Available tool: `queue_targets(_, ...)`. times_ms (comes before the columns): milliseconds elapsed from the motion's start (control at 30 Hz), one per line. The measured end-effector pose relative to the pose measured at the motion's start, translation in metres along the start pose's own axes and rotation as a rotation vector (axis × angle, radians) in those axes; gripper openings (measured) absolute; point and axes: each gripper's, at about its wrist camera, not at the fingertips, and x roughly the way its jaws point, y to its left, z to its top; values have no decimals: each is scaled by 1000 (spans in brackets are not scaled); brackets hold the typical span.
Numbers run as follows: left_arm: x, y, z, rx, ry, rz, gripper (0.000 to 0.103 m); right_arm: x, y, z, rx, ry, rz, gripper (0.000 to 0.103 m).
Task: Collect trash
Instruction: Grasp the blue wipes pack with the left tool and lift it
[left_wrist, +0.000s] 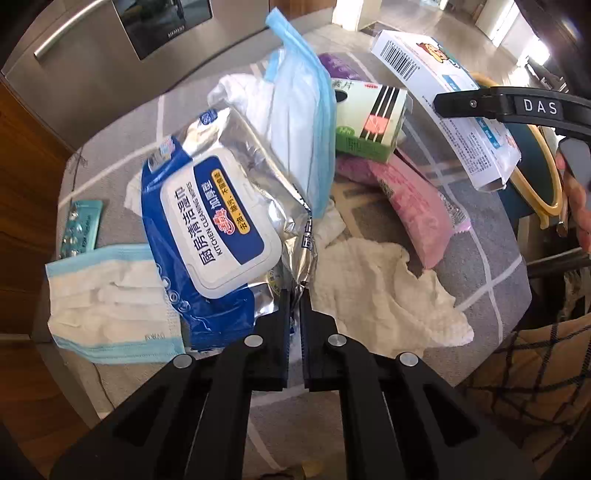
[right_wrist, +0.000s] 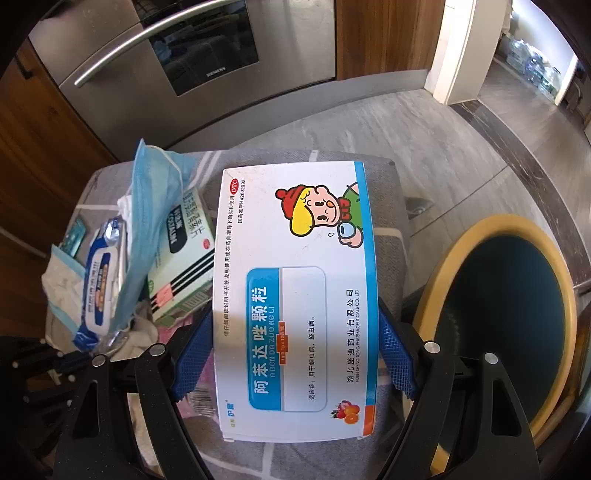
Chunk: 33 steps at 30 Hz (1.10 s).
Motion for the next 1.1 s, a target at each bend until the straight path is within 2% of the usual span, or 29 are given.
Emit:
queue_targets(133, -20, -1, 4, 5, -78, 1, 3, -7, 1, 0, 1, -14, 5, 81)
queue_targets(533, -101, 52, 4, -209, -308, -121, 3, -49, 9, -3, 21, -77, 57, 81)
queue_targets(733, -109, 69, 7, -266, -349, -157, 2, -68, 16, -5, 31, -103, 93, 81)
queue_targets(1100, -123, 64, 8, -238, -383, -184, 1, -86, 12, -7, 74, -118, 125, 81)
